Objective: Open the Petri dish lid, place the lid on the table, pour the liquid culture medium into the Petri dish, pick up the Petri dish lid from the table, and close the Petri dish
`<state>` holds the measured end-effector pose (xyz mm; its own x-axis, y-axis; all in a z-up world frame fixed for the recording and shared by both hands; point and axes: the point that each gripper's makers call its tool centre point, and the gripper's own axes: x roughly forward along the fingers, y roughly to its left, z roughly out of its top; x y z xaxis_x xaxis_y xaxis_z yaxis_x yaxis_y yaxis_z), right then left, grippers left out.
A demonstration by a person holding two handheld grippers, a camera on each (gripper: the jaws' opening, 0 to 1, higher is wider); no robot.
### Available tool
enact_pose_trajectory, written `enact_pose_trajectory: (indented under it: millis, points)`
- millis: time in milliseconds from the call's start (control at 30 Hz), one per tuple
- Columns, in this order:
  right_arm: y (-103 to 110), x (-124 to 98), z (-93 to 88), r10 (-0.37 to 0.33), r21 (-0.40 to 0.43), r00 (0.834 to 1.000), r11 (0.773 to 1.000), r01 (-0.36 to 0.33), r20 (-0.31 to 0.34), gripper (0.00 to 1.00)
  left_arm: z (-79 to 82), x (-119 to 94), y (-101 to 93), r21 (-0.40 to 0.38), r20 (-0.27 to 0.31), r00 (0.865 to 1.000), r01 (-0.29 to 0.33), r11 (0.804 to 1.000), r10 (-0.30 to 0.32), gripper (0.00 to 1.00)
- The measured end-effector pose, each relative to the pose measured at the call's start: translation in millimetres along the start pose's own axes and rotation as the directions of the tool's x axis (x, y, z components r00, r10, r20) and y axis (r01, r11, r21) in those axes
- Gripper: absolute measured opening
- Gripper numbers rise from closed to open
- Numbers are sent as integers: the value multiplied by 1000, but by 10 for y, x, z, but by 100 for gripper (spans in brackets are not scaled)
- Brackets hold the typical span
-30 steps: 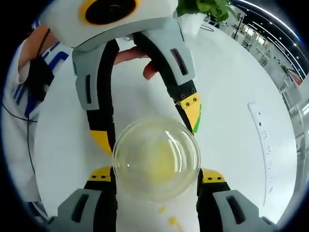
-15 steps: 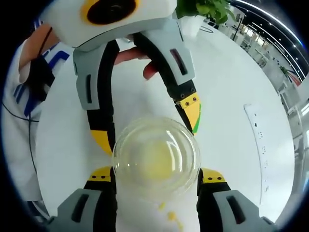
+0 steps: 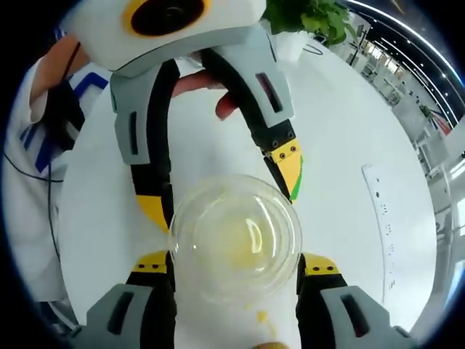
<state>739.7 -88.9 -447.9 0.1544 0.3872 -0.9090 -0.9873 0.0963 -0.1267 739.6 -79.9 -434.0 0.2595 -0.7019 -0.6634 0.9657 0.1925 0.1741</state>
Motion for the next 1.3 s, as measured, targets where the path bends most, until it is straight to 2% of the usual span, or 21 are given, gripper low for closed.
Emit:
enact_pose_trajectory:
  millis: [400, 633, 1300]
  points:
    - [332, -164, -25, 14, 2, 1000, 1000, -14, -17, 62, 130, -127, -373, 4, 7, 1000, 4, 1000, -4, 56]
    - [549, -152, -81, 21, 6, 1000, 1000, -21, -16, 62, 110, -109, -600, 0, 8, 1000, 10, 1000, -10, 56]
    - [922, -61, -262, 57, 9, 997, 998, -56, -58, 62, 36, -23, -964, -25, 16, 999, 32, 999, -32, 56]
